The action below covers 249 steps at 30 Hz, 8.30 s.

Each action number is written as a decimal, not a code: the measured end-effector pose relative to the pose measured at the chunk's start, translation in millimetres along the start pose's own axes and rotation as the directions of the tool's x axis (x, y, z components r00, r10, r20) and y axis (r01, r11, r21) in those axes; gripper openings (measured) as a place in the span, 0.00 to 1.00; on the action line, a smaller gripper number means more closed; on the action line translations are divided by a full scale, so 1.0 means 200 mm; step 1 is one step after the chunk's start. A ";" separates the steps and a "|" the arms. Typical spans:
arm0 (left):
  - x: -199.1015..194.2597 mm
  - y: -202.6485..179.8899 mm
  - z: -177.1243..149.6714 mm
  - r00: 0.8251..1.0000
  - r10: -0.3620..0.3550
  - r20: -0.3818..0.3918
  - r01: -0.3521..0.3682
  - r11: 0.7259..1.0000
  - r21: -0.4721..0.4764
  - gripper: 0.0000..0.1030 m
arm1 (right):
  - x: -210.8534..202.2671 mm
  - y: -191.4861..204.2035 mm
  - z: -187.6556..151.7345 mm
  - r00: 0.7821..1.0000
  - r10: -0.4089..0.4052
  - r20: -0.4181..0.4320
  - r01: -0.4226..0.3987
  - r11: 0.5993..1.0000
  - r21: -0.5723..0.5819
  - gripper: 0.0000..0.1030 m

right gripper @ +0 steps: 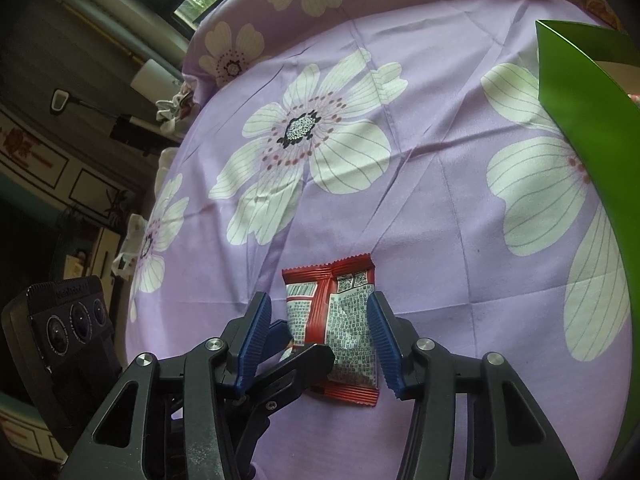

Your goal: Organize snacks

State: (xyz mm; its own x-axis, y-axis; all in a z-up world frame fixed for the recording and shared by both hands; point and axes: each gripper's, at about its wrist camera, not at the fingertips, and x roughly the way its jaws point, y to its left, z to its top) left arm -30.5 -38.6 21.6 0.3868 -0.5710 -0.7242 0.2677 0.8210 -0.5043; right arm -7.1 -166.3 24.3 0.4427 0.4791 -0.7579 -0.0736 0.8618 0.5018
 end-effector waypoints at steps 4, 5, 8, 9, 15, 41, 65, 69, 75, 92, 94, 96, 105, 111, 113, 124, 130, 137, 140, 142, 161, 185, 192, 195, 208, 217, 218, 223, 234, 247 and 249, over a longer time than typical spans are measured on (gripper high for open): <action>0.00 0.00 -0.01 1.000 -0.002 0.000 0.002 1.000 0.002 0.30 | 0.04 0.00 -0.01 1.000 -0.002 -0.025 0.002 1.000 0.004 0.50; 0.00 -0.01 -0.01 1.000 0.004 0.006 -0.004 1.000 0.010 0.30 | 0.05 -0.01 -0.02 0.999 -0.002 -0.032 0.002 1.000 0.010 0.50; 0.00 -0.03 -0.02 1.000 0.014 0.019 -0.014 0.999 0.031 0.30 | 0.06 0.00 -0.02 0.999 -0.015 -0.032 0.015 1.000 0.005 0.49; 0.00 -0.03 -0.02 1.000 0.014 0.021 -0.014 0.999 0.036 0.30 | 0.05 0.01 -0.03 0.999 -0.017 -0.029 0.017 1.000 -0.003 0.49; -0.01 -0.03 -0.02 0.999 0.023 0.035 -0.024 0.999 0.044 0.30 | 0.05 0.03 -0.03 0.999 -0.028 -0.016 0.027 0.999 -0.018 0.49; -0.15 -0.12 -0.04 0.968 0.053 0.246 -0.089 0.987 0.137 0.30 | -0.09 0.17 -0.05 0.973 0.073 0.218 -0.034 0.984 -0.177 0.50; -0.20 -0.16 -0.06 0.946 0.061 0.317 -0.122 0.977 0.175 0.30 | -0.15 0.22 -0.08 0.952 0.097 0.289 -0.029 0.972 -0.233 0.50; -0.20 -0.16 -0.06 0.945 0.061 0.321 -0.123 0.976 0.178 0.30 | -0.16 0.23 -0.08 0.951 0.097 0.292 -0.026 0.971 -0.236 0.50; -0.21 -0.16 -0.06 0.944 0.059 0.323 -0.123 0.976 0.181 0.30 | -0.17 0.24 -0.08 0.949 0.090 0.301 -0.015 0.970 -0.243 0.50; -0.30 -0.27 -0.02 0.933 0.055 0.355 -0.145 0.962 0.231 0.31 | -0.29 0.26 -0.06 0.931 0.120 0.346 -0.029 0.966 -0.258 0.50; -0.31 -0.31 -0.01 0.931 0.054 0.361 -0.151 0.957 0.246 0.31 | -0.33 0.26 -0.05 0.924 0.127 0.360 -0.030 0.964 -0.263 0.50; -0.33 -0.34 0.00 0.929 0.050 0.365 -0.153 0.954 0.257 0.31 | -0.36 0.26 -0.05 0.919 0.131 0.373 -0.030 0.964 -0.266 0.50; -0.33 -0.50 0.03 0.931 0.023 0.363 -0.142 0.942 0.303 0.31 | -0.51 0.19 -0.02 0.901 0.135 0.411 -0.030 0.967 -0.252 0.50; -0.29 -0.65 0.07 0.939 -0.028 0.343 -0.099 0.932 0.348 0.31 | -0.63 0.11 0.01 0.891 0.107 0.442 -0.011 0.977 -0.215 0.50; -0.26 -0.71 0.08 0.941 -0.052 0.335 -0.080 0.927 0.367 0.31 | -0.68 0.07 0.01 0.884 0.089 0.458 0.005 0.980 -0.201 0.50; -0.05 -1.03 0.13 0.963 -0.146 0.226 0.032 0.896 0.443 0.32 | -0.90 -0.22 0.05 0.860 0.000 0.510 0.043 0.996 -0.072 0.50; 0.09 -1.16 0.14 0.973 -0.182 0.139 0.098 0.879 0.466 0.31 | -0.98 -0.38 0.06 0.853 -0.068 0.518 0.066 0.998 0.022 0.50; 0.27 -1.27 0.15 0.977 -0.210 0.029 0.173 0.870 0.462 0.30 | -1.02 -0.56 0.06 0.851 -0.152 0.503 0.101 0.987 0.127 0.50; 0.34 -1.30 0.15 0.977 -0.213 -0.019 0.199 0.874 0.442 0.30 | -1.03 -0.64 0.06 0.854 -0.168 0.492 0.102 0.982 0.158 0.50; 0.37 -1.31 0.16 0.977 -0.209 -0.037 0.204 0.877 0.436 0.30 | -1.03 -0.67 0.06 0.856 -0.179 0.485 0.106 0.979 0.175 0.50; 0.55 -1.31 0.16 0.964 -0.210 -0.165 0.255 0.904 0.343 0.30 | -0.97 -0.87 0.07 0.891 -0.188 0.413 0.062 0.952 0.299 0.50; 0.52 -1.28 0.16 0.970 -0.176 -0.169 0.223 0.921 0.319 0.38 | -0.95 -0.90 0.06 0.901 -0.155 0.406 0.009 0.941 0.338 0.50; 0.43 -1.30 0.15 0.988 -0.120 -0.098 0.148 0.914 0.379 0.67 | -1.00 -0.88 0.05 0.885 -0.179 0.430 0.022 0.938 0.345 0.50; 0.38 -1.30 0.15 0.995 -0.083 -0.056 0.099 0.908 0.407 0.76 | -1.01 -0.87 0.04 0.881 -0.177 0.438 0.018 0.939 0.343 0.50; 0.18 -1.26 0.16 0.998 -0.037 0.059 0.009 0.911 0.413 0.87 | -1.09 -0.78 0.01 0.858 -0.213 0.468 0.057 0.944 0.325 0.65; 0.12 -1.25 0.16 0.997 -0.023 0.077 -0.010 0.916 0.401 0.87 | -1.13 -0.72 0.00 0.840 -0.243 0.485 0.092 0.945 0.314 0.77; 0.12 -1.25 0.16 0.997 -0.021 0.076 -0.011 0.917 0.400 0.87 | -1.13 -0.72 0.00 0.840 -0.247 0.484 0.098 0.944 0.314 0.77; 0.11 -1.25 0.15 0.997 -0.018 0.075 -0.014 0.917 0.399 0.87 | -1.13 -0.71 0.00 0.836 -0.266 0.480 0.120 0.942 0.313 0.77; 0.13 -1.26 0.14 0.998 -0.013 0.057 -0.010 0.920 0.393 0.87 | -1.12 -0.70 0.00 0.834 -0.312 0.456 0.168 0.930 0.328 0.78; 0.14 -1.25 0.13 0.999 -0.017 0.051 -0.004 0.925 0.380 0.87 | -1.11 -0.71 0.00 0.832 -0.334 0.443 0.190 0.922 0.338 0.78; 0.14 -1.25 0.13 0.999 -0.019 0.049 -0.002 0.926 0.378 0.87 | -1.11 -0.72 0.00 0.833 -0.336 0.440 0.193 0.921 0.339 0.78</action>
State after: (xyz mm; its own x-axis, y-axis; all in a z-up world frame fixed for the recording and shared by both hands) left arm -62.8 -260.5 140.0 0.4249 -0.5853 -0.6905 0.5812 0.7612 -0.2877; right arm -95.2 -395.9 120.5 0.7866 0.0357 -0.6164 0.3209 0.8293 0.4575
